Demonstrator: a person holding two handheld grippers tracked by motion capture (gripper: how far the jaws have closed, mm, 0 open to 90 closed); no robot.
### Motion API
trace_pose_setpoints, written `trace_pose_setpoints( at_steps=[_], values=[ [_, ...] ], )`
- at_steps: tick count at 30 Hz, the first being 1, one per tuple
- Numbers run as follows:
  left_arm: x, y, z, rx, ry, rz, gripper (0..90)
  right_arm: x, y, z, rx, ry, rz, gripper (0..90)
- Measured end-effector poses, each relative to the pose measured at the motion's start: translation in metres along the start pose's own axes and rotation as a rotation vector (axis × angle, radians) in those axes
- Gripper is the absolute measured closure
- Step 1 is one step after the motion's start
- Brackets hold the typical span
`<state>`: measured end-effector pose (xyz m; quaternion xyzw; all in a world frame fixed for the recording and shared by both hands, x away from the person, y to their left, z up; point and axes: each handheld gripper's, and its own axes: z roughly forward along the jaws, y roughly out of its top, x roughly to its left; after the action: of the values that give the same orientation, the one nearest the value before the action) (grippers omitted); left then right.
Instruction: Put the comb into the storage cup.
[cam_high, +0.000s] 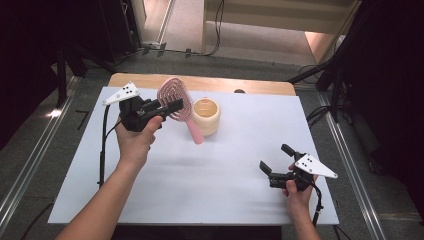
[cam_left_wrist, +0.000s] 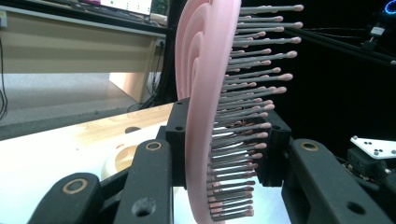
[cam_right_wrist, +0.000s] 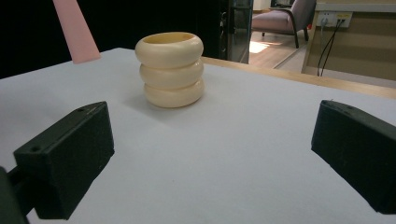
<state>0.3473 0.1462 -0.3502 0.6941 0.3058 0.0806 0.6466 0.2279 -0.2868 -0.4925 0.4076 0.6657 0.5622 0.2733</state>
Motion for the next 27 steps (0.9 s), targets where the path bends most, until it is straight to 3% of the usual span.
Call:
trace_pose_setpoints(
  at_steps=[21,27],
  values=[
    [0.006,0.014,0.011,-0.014,0.012,0.011,65.4,-0.003,-0.001,-0.003,-0.002,-0.003,-0.006,0.0],
    [0.01,0.014,0.013,-0.027,0.018,-0.004,65.5,-0.003,-0.001,-0.003,0.0,0.001,-0.004,0.0]
  ],
)
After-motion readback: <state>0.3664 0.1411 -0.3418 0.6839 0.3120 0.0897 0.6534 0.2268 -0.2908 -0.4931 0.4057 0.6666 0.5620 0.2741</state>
